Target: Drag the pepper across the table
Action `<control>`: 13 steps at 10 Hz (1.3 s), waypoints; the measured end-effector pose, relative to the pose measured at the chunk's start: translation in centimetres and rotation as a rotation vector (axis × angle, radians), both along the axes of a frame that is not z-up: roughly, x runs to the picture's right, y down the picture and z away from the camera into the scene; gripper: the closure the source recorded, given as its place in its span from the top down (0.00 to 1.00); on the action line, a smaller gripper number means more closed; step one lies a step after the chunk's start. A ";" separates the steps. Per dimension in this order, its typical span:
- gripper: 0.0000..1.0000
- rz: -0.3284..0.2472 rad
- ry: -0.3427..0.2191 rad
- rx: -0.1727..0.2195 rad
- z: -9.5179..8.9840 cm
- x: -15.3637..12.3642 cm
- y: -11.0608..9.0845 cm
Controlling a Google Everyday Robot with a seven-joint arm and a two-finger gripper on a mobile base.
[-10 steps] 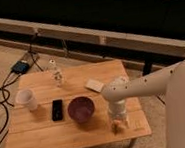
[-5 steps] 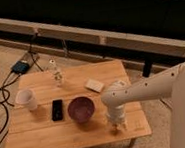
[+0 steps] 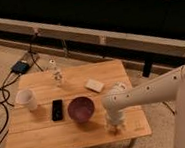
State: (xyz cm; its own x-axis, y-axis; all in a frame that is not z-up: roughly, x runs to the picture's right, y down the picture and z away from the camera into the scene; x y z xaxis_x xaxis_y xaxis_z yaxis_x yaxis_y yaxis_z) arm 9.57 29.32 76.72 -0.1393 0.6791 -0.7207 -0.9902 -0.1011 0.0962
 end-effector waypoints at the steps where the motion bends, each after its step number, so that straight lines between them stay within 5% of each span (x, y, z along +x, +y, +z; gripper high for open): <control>1: 0.35 -0.001 -0.002 0.002 0.1 0.1 0.1; 5: 0.00 -0.007 -0.010 0.011 -0.1 0.2 0.4; 9: 0.00 -0.010 -0.005 -0.006 -1.0 0.6 2.0; 13: 0.00 -0.023 -0.009 -0.030 -4.0 1.7 5.7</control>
State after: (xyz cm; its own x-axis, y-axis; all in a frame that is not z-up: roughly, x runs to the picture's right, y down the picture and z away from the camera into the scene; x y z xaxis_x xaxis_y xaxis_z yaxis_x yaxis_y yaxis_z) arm 11.24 34.98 72.70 -0.1177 0.6603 -0.7417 -0.9930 -0.0756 0.0903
